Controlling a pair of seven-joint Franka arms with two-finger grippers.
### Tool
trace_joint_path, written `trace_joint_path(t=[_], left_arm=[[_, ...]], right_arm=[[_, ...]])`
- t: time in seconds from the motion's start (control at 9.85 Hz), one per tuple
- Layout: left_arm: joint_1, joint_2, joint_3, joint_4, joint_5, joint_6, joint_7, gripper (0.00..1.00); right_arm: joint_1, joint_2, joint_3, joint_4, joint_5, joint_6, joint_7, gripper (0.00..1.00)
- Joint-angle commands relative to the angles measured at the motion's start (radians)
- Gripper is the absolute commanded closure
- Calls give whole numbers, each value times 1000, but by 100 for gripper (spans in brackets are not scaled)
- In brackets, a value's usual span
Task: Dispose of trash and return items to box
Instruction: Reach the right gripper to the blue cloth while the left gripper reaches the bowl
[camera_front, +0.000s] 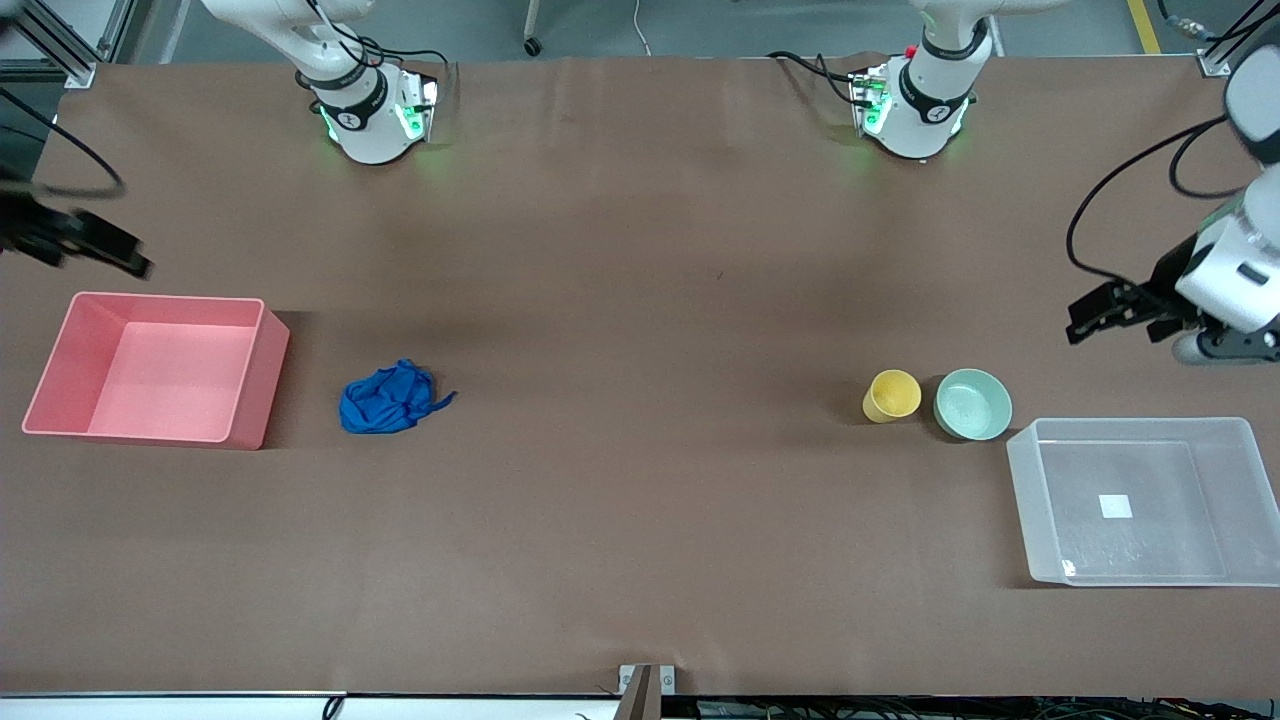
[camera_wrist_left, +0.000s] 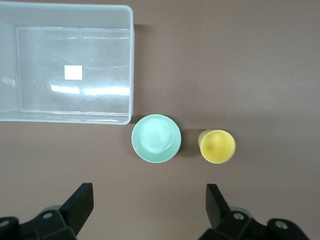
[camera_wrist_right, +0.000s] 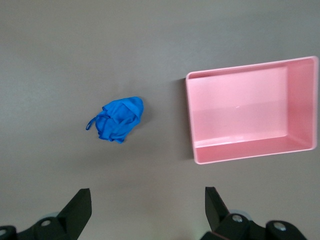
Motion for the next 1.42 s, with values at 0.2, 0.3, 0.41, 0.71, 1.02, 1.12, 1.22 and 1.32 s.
trace_joint_path(t=[0.2,0.3,0.41,0.71,1.02,1.12,1.22,1.32], left_arm=[[42,103,-5,-252,3,334,30,1],[43,149,-5,-278,3,400,30,2],[57,183,-5,-312,3,473,28,2],[59,282,-5,-346,3,584,21,2],[59,373,-5,-344,3,682,10,2],[59,396,-5,-346,3,710,8,2],[57,408,-5,-346,3,722,7,4],[57,409,-5,-352,3,723,7,19]], right_arm=[[57,149,-4,-274,-16,409,146,0],[71,194,-4,-340,-16,542,195,0],[91,232,-4,-399,-16,657,249,0],[118,349,-4,-477,-16,896,344,0],[143,398,-4,-522,-15,965,396,0],[146,398,-4,-548,-15,1009,398,0],[148,400,-4,-585,-13,1083,400,0],[145,403,-4,-612,-12,1152,409,1]])
